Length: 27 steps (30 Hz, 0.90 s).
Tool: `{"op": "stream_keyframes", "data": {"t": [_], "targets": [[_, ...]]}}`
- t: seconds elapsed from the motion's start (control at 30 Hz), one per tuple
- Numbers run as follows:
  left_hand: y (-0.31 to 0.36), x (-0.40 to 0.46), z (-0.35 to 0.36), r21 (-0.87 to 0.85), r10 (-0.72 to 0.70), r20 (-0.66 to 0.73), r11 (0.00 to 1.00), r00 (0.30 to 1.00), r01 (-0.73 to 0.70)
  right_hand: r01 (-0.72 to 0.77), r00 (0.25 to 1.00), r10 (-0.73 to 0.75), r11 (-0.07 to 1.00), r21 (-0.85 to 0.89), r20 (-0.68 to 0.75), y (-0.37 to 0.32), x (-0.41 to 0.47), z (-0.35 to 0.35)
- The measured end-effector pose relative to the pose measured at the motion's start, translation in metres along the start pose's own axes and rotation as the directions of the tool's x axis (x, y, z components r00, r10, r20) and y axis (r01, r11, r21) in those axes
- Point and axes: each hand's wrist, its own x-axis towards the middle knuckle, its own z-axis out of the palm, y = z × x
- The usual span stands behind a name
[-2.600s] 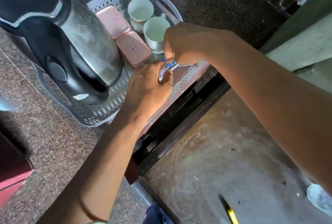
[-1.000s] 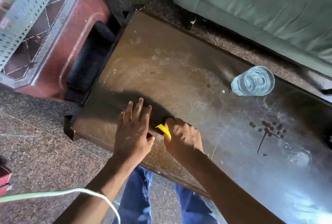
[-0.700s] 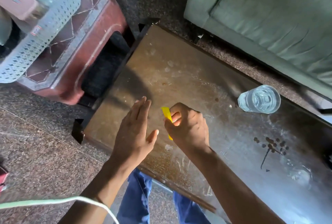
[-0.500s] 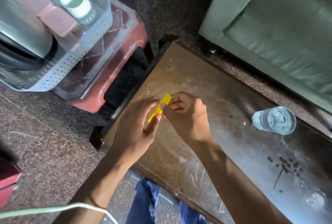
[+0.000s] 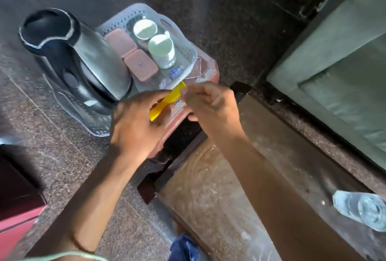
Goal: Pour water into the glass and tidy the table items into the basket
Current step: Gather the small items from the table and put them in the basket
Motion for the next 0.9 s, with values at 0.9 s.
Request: {"op": "stream_keyframes", "data": {"t": [0.9], "targets": [[-0.052, 0.074, 0.039, 0.431, -0.485, -0.019, 0.785, 0.875, 0.445, 0.466, 0.885, -0.201, 0.341, -0.816, 0.421, -0.012, 0.129, 0.023]]}}
